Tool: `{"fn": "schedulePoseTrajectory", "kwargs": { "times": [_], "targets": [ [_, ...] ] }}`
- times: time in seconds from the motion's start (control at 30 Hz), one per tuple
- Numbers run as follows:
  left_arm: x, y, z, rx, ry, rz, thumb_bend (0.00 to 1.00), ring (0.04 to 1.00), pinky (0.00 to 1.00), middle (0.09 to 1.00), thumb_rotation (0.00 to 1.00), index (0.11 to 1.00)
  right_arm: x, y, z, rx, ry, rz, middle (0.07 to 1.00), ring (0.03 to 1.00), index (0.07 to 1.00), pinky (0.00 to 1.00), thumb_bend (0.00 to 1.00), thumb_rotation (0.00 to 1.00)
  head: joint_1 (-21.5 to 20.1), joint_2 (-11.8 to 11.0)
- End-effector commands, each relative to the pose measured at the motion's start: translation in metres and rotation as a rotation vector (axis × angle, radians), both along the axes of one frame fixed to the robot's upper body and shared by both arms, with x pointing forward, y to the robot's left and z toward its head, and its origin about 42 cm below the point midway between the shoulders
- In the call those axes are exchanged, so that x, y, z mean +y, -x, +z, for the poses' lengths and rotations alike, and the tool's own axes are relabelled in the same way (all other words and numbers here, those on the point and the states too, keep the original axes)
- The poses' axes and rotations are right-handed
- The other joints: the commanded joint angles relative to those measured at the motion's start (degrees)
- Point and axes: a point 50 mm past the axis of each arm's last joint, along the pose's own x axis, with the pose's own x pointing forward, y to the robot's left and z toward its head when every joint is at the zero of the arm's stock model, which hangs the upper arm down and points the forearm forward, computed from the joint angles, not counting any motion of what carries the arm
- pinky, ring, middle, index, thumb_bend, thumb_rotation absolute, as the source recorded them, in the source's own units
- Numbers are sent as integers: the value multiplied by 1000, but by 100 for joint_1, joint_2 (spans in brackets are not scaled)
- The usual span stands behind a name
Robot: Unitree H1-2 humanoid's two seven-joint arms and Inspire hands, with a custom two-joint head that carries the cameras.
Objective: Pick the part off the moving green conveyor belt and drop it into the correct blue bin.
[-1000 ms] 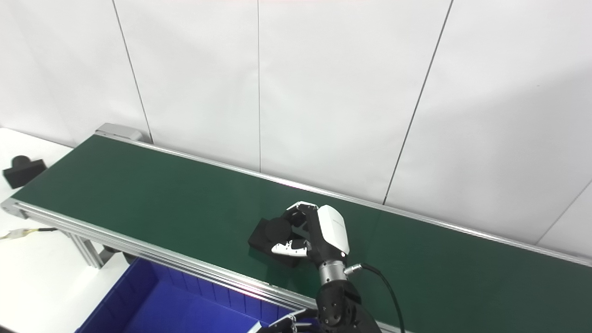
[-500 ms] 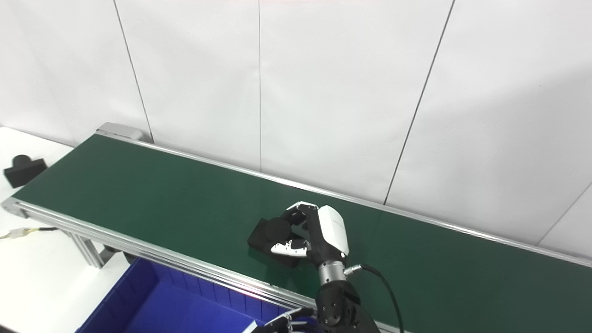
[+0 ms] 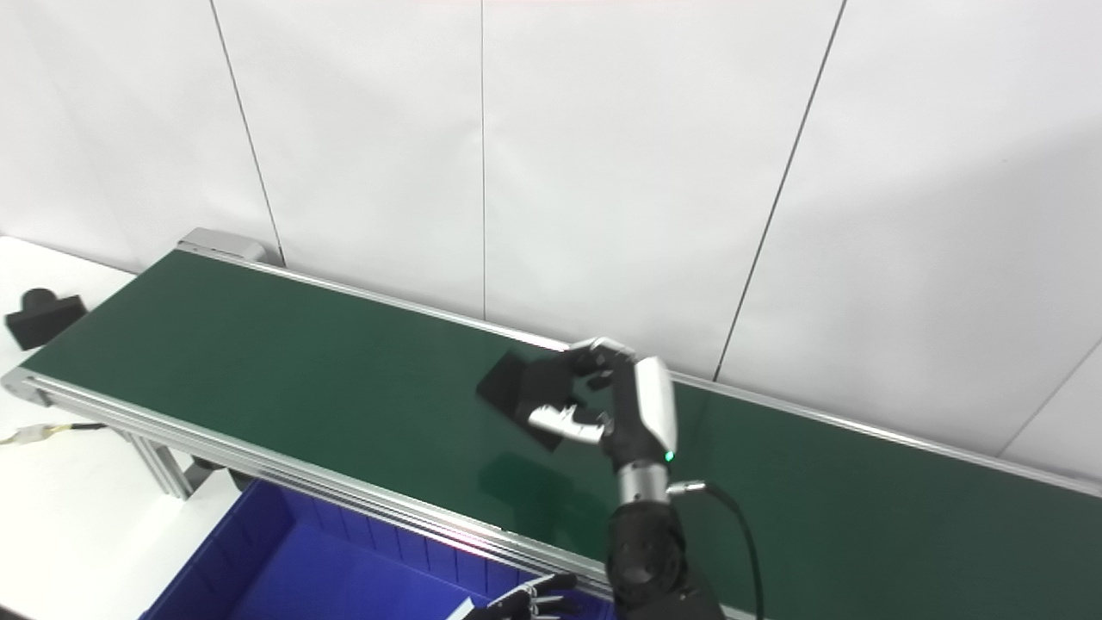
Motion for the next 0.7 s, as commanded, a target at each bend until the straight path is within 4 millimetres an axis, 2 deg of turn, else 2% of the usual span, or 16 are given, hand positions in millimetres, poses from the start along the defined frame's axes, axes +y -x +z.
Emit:
{"fn": "schedulePoseTrajectory", "kwargs": {
  "times": [0.0,0.3,0.37,0.5,0.67],
  "targets": [
    [-2,-10,9,-54,9,-13,1000,766,658,824,341,895,9,-2,24,-74,-61,23,498,524,487,467,522,0,-5,1],
    [1,-17,5,-43,-3,-9,1000,754,634,810,337,892,-7,-1,41,-97,-145,-7,488,507,493,450,521,0,-148,-86],
    [1,-18,3,-39,-3,-7,1000,753,630,808,337,893,-12,-1,44,-109,-155,-19,497,463,500,451,516,0,-191,-94],
    [1,-20,2,-34,1,-3,1000,756,631,808,342,901,-21,1,50,-120,-156,-50,495,442,511,438,515,0,-246,-100],
    [2,-23,2,-31,-2,-3,1000,769,637,818,347,910,-47,8,58,-132,-179,-70,486,432,521,413,514,0,-383,-94]
  ]
}}
